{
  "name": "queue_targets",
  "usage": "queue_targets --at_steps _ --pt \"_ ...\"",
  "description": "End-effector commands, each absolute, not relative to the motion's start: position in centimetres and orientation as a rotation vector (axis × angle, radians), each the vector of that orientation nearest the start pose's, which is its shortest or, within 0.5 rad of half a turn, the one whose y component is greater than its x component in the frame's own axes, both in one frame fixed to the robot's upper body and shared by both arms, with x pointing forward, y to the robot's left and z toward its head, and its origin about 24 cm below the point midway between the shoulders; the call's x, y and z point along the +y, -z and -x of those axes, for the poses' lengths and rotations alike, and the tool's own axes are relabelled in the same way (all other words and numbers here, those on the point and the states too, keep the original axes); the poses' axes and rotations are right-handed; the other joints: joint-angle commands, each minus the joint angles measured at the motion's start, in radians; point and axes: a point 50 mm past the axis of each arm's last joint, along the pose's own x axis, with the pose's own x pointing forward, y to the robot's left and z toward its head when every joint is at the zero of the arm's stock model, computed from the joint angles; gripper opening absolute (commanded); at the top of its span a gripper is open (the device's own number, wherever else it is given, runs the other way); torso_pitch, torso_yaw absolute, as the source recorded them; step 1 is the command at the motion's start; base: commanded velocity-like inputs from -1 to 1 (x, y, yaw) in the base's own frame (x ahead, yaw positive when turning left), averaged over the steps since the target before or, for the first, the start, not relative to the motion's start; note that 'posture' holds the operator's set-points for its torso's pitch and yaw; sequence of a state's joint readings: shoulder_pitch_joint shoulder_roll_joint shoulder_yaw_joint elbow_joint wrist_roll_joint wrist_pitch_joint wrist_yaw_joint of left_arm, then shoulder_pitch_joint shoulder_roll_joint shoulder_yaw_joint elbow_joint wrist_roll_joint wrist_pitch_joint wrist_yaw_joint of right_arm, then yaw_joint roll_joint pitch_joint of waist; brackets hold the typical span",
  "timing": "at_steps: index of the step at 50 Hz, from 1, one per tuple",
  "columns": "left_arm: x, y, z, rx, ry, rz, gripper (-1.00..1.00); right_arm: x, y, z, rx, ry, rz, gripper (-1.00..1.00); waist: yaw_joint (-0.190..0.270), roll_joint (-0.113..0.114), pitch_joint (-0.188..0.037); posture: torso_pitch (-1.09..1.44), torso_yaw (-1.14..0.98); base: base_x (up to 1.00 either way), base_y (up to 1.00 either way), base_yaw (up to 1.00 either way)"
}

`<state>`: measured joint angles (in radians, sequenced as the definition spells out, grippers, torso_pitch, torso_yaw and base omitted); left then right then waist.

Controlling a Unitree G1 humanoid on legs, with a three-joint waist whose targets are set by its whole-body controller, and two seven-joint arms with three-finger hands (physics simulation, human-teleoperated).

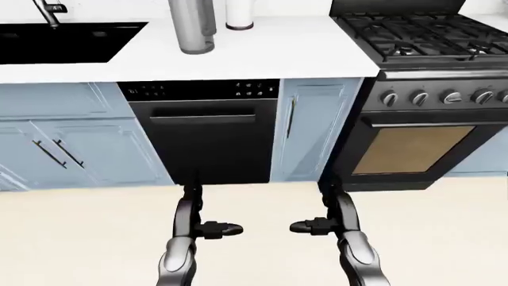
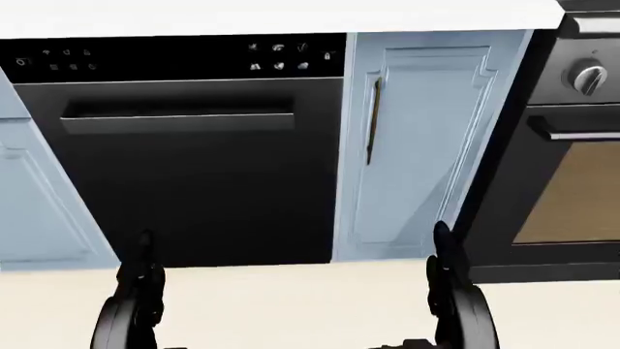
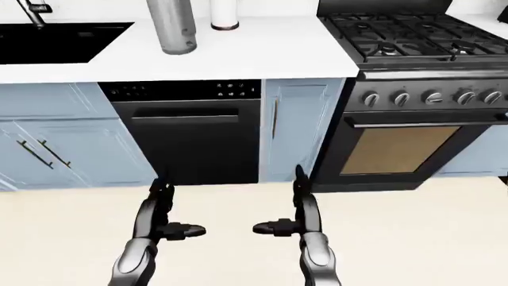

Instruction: Press the button to open the lid of the electric kettle.

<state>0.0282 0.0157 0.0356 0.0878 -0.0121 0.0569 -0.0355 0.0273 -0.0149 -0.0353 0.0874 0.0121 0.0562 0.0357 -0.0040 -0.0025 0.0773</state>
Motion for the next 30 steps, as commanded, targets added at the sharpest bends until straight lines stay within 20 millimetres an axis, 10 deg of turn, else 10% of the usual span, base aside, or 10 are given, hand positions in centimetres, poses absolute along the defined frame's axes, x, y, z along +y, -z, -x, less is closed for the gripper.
queue_targets --at_steps 1,3,5,8,30 --pt "15.9 -4.1 -25.5 0.004 0.007 -0.005 1.00 -15.9 -4.2 -25.4 0.001 -0.012 0.005 1.00 -0.002 -0.008 -0.001 0.00 0.00 0.00 0.00 0.00" --pt "16.1 -4.6 -25.6 -0.002 0.003 -0.003 1.00 -15.9 -4.5 -25.5 -0.007 -0.009 0.011 1.00 0.007 -0.001 -0.062 0.00 0.00 0.00 0.00 0.00" --pt "16.3 -5.0 -25.6 -0.006 0.000 0.001 1.00 -16.0 -5.0 -25.7 -0.011 -0.005 0.004 1.00 0.006 -0.006 -0.017 0.00 0.00 0.00 0.00 0.00" --pt "16.5 -5.5 -25.6 -0.011 -0.006 -0.001 1.00 -16.2 -5.5 -25.9 -0.022 -0.006 -0.001 1.00 0.007 -0.007 -0.075 0.00 0.00 0.00 0.00 0.00" --pt "21.2 -16.9 -26.0 -0.193 -0.116 -0.048 1.00 -19.4 -16.9 -28.5 -0.196 0.030 -0.009 1.00 0.008 -0.001 -0.089 0.00 0.00 0.00 0.00 0.00"
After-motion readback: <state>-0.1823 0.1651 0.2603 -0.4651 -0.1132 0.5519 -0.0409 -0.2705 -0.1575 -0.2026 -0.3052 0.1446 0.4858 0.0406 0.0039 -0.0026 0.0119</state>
